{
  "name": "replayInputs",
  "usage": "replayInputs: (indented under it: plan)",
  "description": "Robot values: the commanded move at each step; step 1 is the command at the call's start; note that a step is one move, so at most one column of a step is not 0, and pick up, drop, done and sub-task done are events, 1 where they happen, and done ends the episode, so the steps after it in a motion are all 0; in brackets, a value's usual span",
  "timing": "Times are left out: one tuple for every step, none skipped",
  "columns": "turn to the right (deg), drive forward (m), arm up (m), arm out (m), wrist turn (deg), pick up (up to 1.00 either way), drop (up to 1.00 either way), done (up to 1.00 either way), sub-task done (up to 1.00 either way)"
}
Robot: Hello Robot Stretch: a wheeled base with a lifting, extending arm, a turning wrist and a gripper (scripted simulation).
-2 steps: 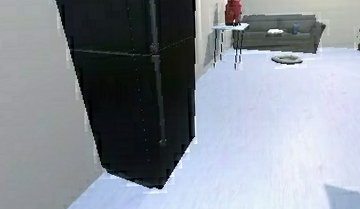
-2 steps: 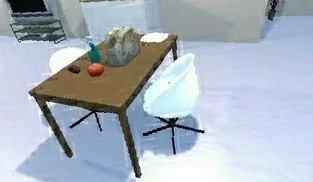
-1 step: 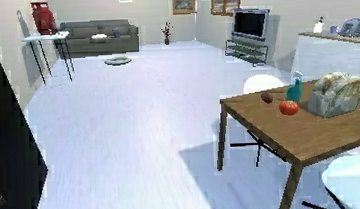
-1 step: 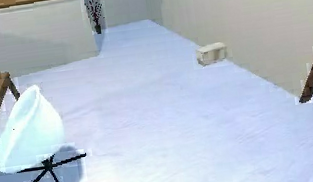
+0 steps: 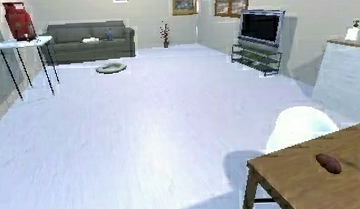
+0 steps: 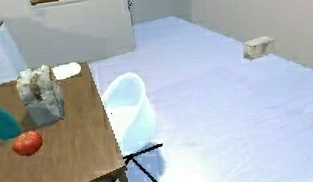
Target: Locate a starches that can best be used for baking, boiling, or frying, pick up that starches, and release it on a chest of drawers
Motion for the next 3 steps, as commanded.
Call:
replayInputs:
  plan:
    - [-42.0, 0.00, 0.00, 0.00, 0.0, 0.00, 0.00, 0.00, 0.00]
    - [-6.0, 0.00, 0.00, 0.00, 0.0, 0.00, 0.00, 0.00, 0.00]
    - [45.0, 0.00, 0.00, 0.00, 0.0, 0.00, 0.00, 0.00, 0.00]
